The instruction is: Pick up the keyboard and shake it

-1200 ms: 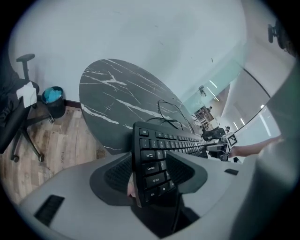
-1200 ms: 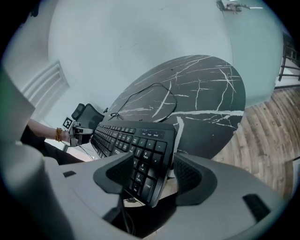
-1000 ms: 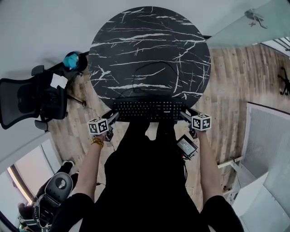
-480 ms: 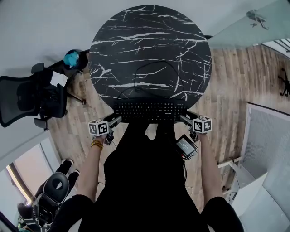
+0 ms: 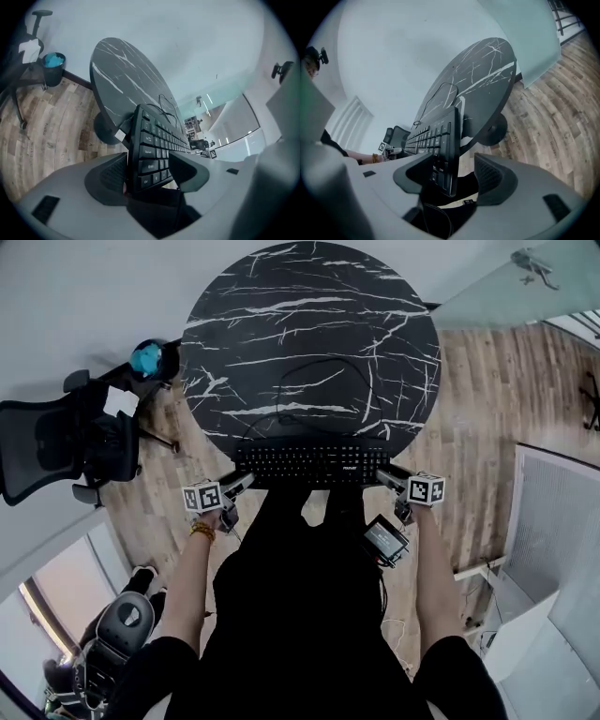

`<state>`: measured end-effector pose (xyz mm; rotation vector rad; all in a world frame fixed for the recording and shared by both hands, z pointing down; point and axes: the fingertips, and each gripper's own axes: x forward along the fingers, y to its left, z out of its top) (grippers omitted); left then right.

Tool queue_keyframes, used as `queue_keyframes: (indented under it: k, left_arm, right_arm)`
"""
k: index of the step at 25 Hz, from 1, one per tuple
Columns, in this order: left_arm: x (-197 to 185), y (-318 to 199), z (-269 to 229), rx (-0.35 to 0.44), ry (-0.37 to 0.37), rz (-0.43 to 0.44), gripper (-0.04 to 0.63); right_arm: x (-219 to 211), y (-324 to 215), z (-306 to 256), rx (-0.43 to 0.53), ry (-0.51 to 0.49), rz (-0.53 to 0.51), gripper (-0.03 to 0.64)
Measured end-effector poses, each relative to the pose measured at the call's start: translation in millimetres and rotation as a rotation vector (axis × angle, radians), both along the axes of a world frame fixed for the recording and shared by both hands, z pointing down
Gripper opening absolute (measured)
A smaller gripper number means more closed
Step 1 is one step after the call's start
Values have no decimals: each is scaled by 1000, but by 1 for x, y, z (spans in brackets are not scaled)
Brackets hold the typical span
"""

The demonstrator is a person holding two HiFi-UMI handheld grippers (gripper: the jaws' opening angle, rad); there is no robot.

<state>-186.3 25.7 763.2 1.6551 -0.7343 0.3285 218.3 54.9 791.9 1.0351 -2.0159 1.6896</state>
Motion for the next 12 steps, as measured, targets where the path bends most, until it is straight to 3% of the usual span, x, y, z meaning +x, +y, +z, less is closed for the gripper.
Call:
queue_keyframes:
  k: [6,12]
  left_arm:
    - [1,-11,9,-8,-10,-79,252]
    - [9,15,14,-42,6,-16,235]
  right_arm:
    - [-11,-13,-8,7,-65,93,253]
    - [-27,4,-6,-4,-76,40,253]
